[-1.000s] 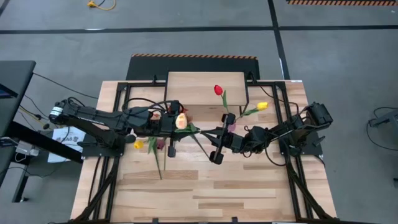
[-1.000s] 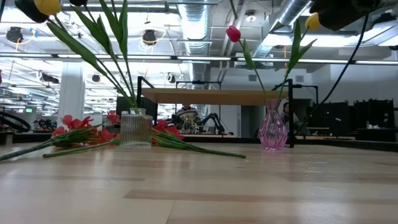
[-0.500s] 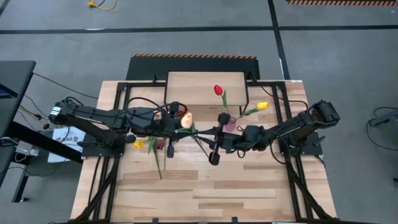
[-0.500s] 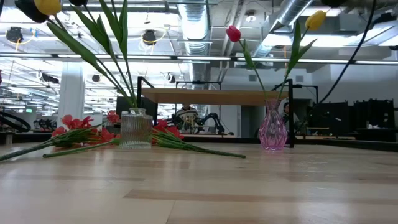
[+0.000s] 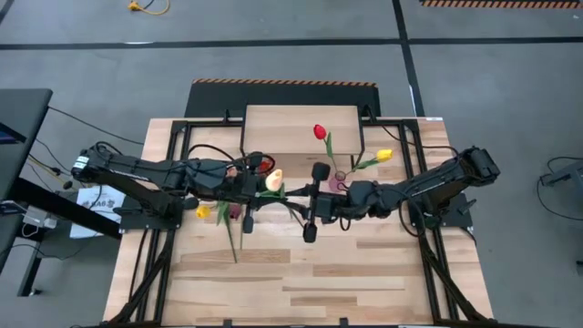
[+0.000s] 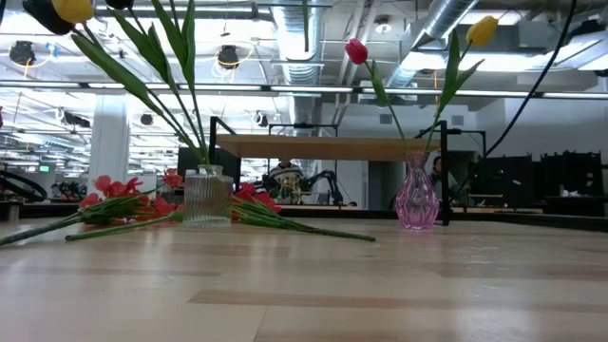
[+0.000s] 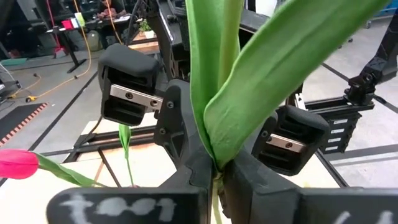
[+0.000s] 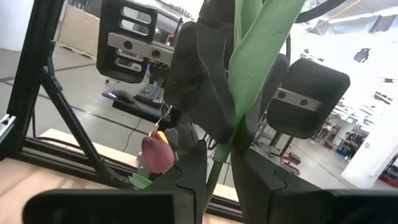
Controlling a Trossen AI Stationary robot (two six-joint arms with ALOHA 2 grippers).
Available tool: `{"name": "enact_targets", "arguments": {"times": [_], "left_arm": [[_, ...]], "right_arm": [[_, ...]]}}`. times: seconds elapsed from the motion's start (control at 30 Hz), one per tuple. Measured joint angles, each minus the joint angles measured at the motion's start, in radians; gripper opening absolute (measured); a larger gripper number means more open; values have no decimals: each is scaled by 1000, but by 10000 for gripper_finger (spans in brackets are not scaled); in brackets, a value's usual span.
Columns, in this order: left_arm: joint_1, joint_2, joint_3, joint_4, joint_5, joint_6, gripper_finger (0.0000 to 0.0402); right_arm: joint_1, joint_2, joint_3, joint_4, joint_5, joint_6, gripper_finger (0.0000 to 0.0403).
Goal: Pick and place flowers into a vace then onto a shelf
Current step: Put the white flower into the purple vase
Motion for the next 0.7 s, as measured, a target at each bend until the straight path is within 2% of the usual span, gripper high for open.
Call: {"name": "enact_targets", "arguments": {"times": [0.07, 0.2, 0.33, 0.53, 0.7], "left_arm": [[0, 0, 0, -4, 0, 0, 9], [0, 2, 0, -10, -2, -4, 14], [-4, 2, 0, -6, -77, 0, 31], [-25, -9, 1, -2, -91, 21, 97], [-55, -23, 103, -169, -97, -10, 155]], "right_arm": [[-2, 0, 3, -11, -1, 16, 60], [-8, 0, 3, -25, -3, 15, 11], [-10, 0, 4, -23, 2, 23, 5], [-14, 0, 6, -14, 9, 23, 3], [-15, -19, 6, -16, 56, 24, 2]]}}
